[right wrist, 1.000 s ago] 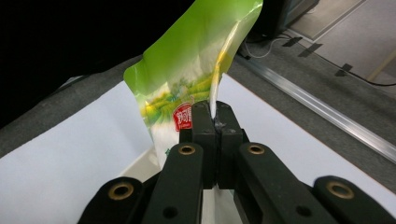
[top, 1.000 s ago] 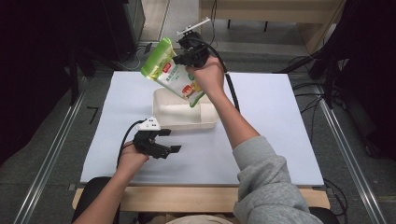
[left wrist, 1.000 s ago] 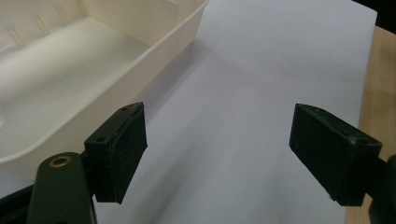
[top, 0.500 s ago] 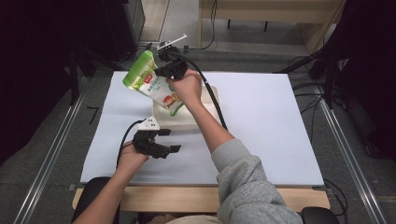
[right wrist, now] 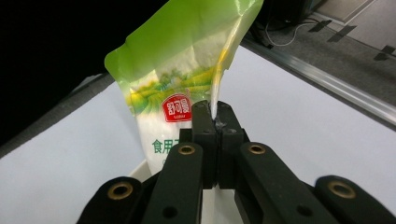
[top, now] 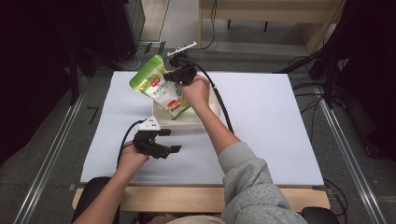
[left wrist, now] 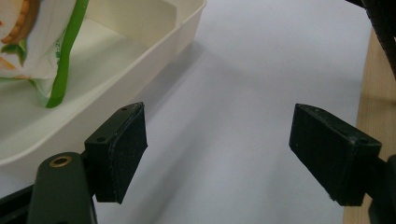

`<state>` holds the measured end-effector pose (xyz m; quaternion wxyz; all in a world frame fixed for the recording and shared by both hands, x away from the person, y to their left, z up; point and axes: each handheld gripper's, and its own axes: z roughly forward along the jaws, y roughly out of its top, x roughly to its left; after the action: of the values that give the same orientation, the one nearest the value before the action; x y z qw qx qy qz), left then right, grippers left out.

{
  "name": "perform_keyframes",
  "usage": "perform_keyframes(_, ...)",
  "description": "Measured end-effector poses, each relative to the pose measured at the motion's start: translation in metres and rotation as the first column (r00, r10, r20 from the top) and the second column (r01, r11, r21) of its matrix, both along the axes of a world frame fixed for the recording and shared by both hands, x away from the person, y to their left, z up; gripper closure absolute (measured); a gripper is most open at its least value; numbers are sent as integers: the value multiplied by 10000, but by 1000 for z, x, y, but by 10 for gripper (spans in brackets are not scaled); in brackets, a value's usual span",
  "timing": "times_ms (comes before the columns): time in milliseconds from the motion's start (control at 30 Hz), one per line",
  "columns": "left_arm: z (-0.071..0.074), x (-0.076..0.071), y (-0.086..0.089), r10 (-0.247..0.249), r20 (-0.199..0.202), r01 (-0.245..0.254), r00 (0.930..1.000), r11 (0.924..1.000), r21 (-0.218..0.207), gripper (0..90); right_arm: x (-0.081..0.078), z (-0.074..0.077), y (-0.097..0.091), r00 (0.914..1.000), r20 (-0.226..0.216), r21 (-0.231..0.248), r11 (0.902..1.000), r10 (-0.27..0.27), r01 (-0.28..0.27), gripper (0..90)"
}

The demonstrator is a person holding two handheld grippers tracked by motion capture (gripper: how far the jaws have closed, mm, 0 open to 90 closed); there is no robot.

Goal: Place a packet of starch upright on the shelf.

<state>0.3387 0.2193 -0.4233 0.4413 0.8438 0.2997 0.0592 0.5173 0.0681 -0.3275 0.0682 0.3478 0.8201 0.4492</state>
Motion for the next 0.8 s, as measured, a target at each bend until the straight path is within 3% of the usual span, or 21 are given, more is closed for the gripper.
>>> perform_keyframes(233,0,0,0,-1,-20,1,10000,10000,35,198,0,-8,-4,9999,120,28,10000,15,-15,900)
perform_keyframes(400,0,0,0,-5,7,5,10000,10000,41,198,5,-19,-15,9993,-339,235,9996,-144,152,900)
perform_keyframes(500,0,0,0,-9,-8,9,10000,10000,20,199,5,-19,-16,9994,-350,212,9998,-51,58,897)
perform_keyframes(567,0,0,0,9,-7,-9,10000,10000,3,198,4,-16,-13,9999,-141,-149,9999,83,-85,850)
perform_keyframes(633,0,0,0,-2,-8,2,10000,10000,13,198,5,-14,-10,9992,-172,-269,9990,349,-354,767)
perform_keyframes(800,0,0,0,-15,15,15,10000,10000,46,199,9,-11,-4,9988,-144,-637,9968,471,-480,659)
